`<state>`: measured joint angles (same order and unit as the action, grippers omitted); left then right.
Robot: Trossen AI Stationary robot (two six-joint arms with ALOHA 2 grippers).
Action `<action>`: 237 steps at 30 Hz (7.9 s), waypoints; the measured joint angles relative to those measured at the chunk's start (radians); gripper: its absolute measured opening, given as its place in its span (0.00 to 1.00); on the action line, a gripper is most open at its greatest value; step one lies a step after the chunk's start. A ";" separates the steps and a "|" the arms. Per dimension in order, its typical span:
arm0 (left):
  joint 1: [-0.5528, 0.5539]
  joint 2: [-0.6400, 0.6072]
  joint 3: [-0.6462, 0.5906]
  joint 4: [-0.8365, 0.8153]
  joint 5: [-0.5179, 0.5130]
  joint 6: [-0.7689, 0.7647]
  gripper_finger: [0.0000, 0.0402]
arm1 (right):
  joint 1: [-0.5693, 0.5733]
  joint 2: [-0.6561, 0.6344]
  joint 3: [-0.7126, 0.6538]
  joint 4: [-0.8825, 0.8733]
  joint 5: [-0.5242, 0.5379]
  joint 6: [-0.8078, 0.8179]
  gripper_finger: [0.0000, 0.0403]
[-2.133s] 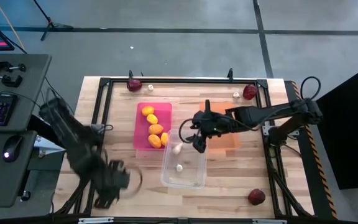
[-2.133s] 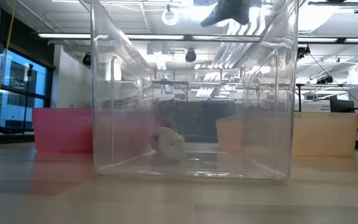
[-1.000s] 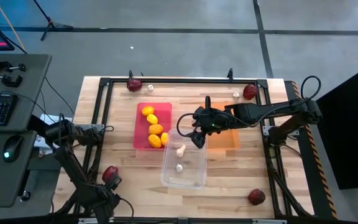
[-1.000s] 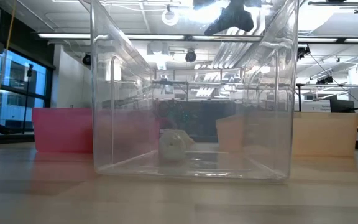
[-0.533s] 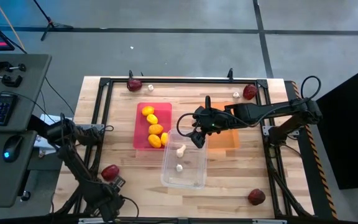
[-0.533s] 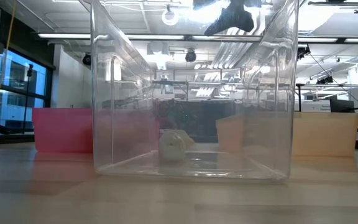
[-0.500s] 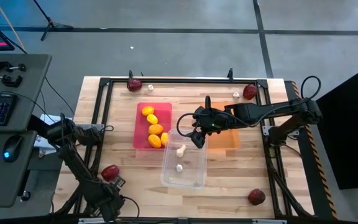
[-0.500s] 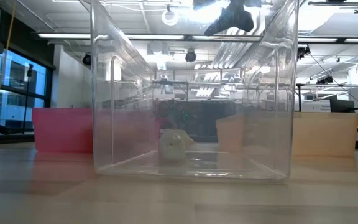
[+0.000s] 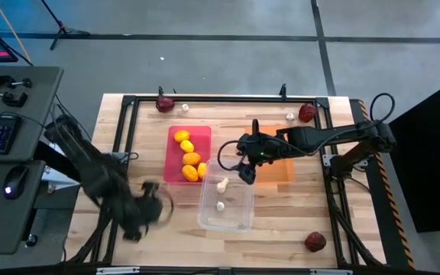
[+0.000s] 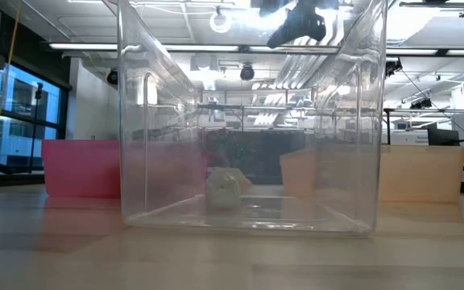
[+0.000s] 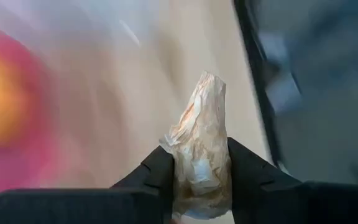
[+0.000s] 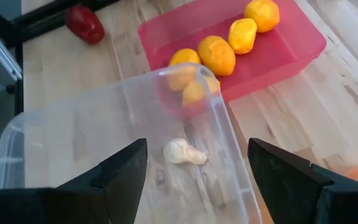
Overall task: Sort produce into baskets
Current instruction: Put the garlic into the transparent bin
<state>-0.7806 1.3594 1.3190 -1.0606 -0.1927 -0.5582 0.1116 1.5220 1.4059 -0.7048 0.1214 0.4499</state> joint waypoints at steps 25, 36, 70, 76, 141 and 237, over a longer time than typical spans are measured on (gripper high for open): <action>0.583 0.361 0.082 0.761 0.164 0.237 0.56 | 0.111 -0.315 -0.035 -0.473 0.340 0.194 0.67; 0.724 0.077 0.083 0.601 -0.154 0.256 0.62 | 0.078 -0.481 -0.489 -0.487 0.415 0.770 0.67; 1.531 0.120 0.083 0.674 0.525 0.759 0.62 | -0.785 -0.064 -0.571 -0.459 0.160 0.955 0.67; 1.574 0.120 0.083 0.680 0.578 0.746 0.62 | -0.793 0.009 -0.571 -0.462 0.182 0.996 0.67; 1.588 0.115 0.083 0.718 0.571 0.769 0.62 | -0.799 -0.330 -0.934 -0.177 0.241 1.506 0.67; 1.476 0.102 -0.075 0.240 0.122 0.570 0.62 | 0.106 0.144 0.225 -0.356 0.313 0.604 0.69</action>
<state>0.6954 1.4614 1.2440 -0.8202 -0.0706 0.0117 0.2180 1.6664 1.6314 -1.0605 0.4339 1.0544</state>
